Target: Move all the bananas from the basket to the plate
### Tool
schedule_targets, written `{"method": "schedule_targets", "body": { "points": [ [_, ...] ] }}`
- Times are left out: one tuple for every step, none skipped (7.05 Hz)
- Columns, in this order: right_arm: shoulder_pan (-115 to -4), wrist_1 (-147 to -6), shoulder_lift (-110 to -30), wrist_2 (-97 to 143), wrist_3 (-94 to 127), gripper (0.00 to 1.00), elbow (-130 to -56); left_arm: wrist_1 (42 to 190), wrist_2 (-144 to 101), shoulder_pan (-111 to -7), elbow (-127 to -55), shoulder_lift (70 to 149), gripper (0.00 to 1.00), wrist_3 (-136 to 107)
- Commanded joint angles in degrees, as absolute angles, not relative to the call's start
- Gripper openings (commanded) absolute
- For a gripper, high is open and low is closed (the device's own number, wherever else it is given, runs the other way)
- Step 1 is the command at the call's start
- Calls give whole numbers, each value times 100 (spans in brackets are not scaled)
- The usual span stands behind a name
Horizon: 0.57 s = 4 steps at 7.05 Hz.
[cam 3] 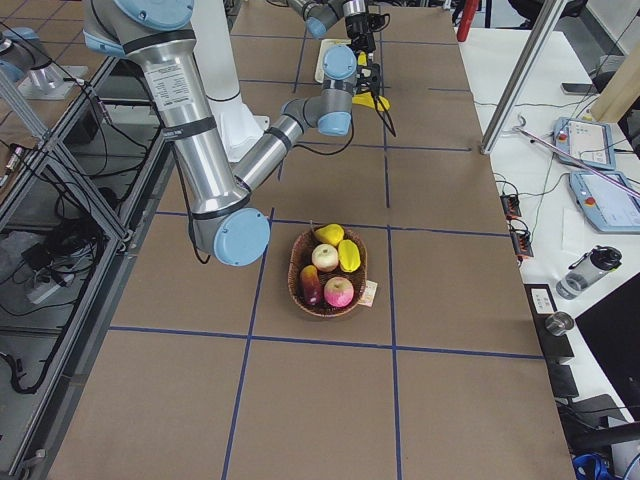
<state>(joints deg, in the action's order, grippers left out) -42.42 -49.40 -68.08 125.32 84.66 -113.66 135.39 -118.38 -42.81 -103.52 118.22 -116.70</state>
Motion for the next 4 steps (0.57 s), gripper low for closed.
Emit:
{"method": "schedule_targets", "body": {
  "points": [
    [-3307,-4852,-6706,11367,8631,1,-11426,13544,-11830,-4280,-10336,12092,100,-12022],
    [-3183,-4852,-6697,11286,8631,1,-11461,13535,-11830,-4263,-10301,12216,100,-12180],
    [-3086,-4886,-6575,11198,8631,1,-11461,13544,-11830,-4263,-10101,12443,100,-12190],
    [-3024,-4904,-6496,11128,8631,1,-11461,13553,-11821,-4141,-9977,12585,100,-12190]
  ]
}}
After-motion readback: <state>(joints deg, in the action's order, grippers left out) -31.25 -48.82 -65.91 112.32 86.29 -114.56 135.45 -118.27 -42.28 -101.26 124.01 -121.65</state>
